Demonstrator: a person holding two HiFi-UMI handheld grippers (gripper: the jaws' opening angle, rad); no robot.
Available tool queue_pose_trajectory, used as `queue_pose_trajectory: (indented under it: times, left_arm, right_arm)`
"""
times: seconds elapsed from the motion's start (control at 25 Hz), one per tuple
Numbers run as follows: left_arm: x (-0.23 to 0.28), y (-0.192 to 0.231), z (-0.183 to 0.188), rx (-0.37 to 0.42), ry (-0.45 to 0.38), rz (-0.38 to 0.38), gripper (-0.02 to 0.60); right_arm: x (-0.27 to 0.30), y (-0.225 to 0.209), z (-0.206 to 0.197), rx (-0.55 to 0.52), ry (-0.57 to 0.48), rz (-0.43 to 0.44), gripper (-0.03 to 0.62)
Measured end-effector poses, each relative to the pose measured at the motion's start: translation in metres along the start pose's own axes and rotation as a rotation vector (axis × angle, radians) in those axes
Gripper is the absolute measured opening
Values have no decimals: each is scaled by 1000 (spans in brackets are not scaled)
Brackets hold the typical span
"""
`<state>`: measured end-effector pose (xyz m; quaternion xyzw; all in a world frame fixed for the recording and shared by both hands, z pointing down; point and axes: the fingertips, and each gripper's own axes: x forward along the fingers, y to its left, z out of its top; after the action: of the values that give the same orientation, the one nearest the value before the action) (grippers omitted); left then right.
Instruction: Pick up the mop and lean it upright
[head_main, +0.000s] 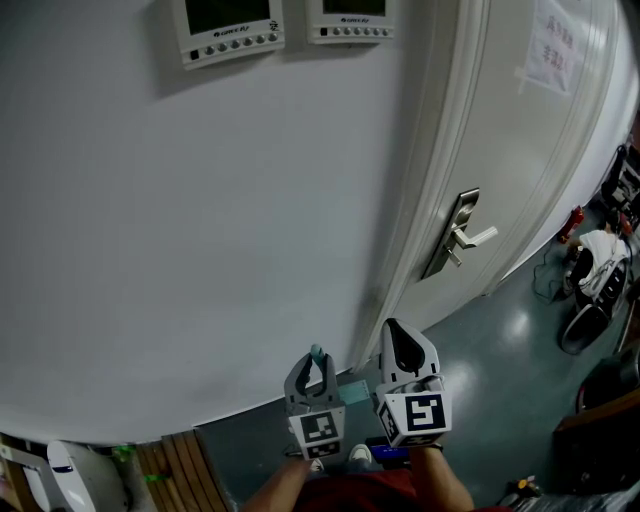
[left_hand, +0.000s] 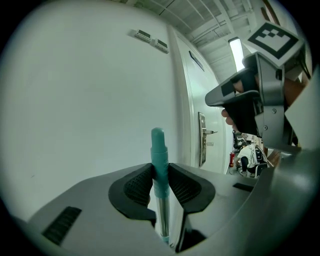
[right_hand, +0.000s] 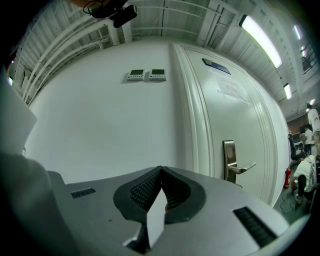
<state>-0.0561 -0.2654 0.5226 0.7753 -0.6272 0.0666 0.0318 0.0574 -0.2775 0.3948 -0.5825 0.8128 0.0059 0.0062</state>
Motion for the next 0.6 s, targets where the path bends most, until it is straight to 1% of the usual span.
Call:
queue_pose_trajectory:
  times: [0.2, 0.36, 0.48, 0.6]
  left_arm:
    - [-8, -6, 11, 40, -17, -15, 109]
    - [-17, -9, 33, 52, -83, -18, 109]
    - [-25, -6, 55, 62, -136, -6, 109]
    - [-34, 3, 73, 68, -157, 17, 109]
  right_arm:
    - [-1, -2, 1, 3, -4, -4, 15]
    - [-1, -3, 2, 5, -7, -4, 15]
    - [-2, -2, 4, 24, -12, 0, 15]
    - [-1, -1, 7, 41, -24, 8, 15]
